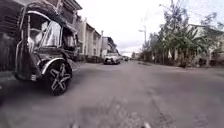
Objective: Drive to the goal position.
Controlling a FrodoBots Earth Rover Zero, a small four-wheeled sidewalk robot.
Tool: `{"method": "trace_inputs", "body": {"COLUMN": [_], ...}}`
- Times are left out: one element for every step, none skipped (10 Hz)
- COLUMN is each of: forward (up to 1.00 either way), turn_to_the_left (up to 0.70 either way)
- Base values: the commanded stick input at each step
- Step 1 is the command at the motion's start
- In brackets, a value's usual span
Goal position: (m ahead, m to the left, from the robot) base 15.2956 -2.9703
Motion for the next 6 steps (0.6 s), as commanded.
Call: {"method": "trace_inputs", "body": {"forward": [0.70,0.70,0.70,0.70,0.70,0.70], "turn_to_the_left": [-0.35,-0.35,0.00,0.00,0.00,0.00]}}
